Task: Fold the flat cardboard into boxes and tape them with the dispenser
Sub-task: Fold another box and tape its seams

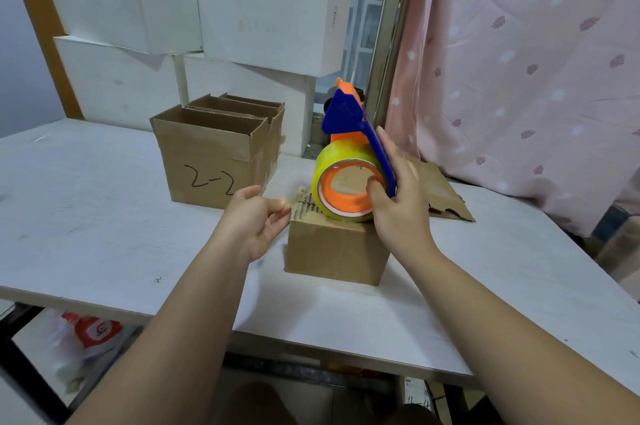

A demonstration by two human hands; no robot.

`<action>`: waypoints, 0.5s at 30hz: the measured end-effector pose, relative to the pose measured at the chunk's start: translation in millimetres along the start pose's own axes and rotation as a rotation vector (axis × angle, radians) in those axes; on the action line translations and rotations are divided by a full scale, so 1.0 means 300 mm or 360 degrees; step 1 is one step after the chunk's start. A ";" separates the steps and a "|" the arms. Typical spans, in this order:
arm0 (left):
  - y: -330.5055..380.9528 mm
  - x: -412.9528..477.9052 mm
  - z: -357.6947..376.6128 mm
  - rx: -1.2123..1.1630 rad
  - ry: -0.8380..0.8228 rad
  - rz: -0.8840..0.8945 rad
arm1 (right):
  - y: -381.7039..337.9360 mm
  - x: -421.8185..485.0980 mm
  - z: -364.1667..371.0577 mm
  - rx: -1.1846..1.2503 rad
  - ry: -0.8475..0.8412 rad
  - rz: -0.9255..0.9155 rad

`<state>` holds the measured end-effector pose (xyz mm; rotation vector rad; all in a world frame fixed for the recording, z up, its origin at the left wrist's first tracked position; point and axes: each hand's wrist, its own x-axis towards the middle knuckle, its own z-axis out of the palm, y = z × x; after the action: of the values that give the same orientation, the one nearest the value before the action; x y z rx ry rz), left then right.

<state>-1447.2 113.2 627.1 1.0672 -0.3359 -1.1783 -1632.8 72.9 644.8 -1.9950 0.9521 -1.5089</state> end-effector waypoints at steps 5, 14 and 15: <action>-0.014 0.008 -0.014 0.0307 0.0003 0.0127 | -0.006 -0.001 0.006 -0.0149 -0.0040 -0.0035; -0.029 -0.005 -0.009 0.0385 0.0067 0.0268 | 0.004 -0.004 0.008 -0.0184 -0.0024 -0.0033; -0.031 -0.006 -0.009 0.0363 0.0078 0.0309 | 0.006 -0.004 0.008 -0.0174 -0.0025 -0.0031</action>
<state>-1451.3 116.1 618.5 1.2299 -0.5328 -0.9546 -1631.1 72.6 642.1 -2.0949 1.0321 -1.4783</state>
